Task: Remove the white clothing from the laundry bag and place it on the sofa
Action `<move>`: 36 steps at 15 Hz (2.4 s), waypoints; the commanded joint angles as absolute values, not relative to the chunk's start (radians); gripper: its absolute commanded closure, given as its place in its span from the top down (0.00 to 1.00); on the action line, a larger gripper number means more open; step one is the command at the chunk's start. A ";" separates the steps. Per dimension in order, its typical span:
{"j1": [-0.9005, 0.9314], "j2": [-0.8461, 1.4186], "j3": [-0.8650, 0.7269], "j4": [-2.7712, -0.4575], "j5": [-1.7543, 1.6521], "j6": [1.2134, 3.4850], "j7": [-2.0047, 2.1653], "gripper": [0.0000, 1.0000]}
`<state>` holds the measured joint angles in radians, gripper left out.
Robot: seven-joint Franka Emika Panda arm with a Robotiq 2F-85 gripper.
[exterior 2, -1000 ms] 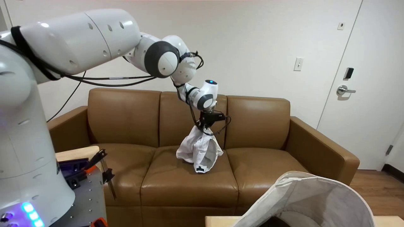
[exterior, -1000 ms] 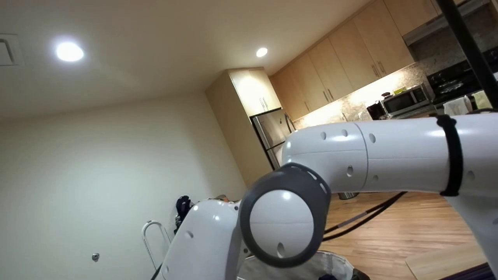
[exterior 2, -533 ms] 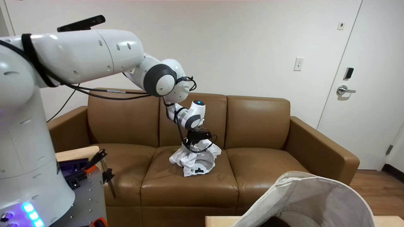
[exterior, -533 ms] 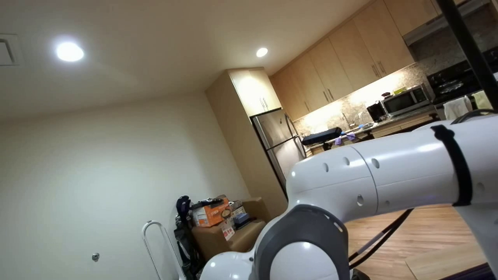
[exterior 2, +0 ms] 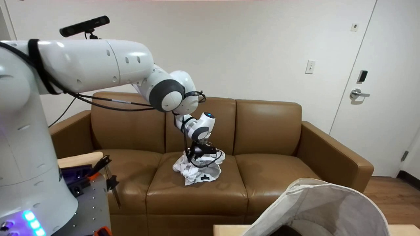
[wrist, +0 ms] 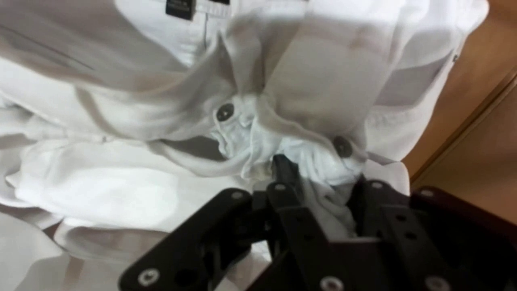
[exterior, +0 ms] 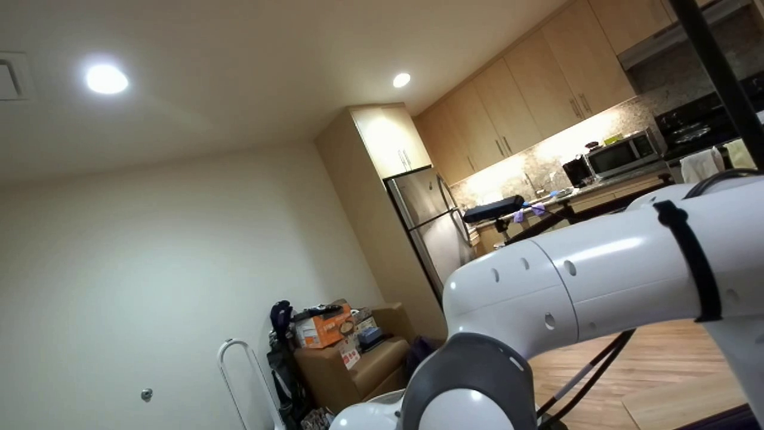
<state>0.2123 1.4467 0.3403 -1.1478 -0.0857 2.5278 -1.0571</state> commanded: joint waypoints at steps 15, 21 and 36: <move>0.050 0.955 0.375 -1.399 -0.020 2.425 -0.828 1.00; 0.056 0.740 0.299 -1.665 0.020 2.763 -0.582 1.00; -0.027 0.709 0.395 -1.709 0.038 2.722 -0.481 1.00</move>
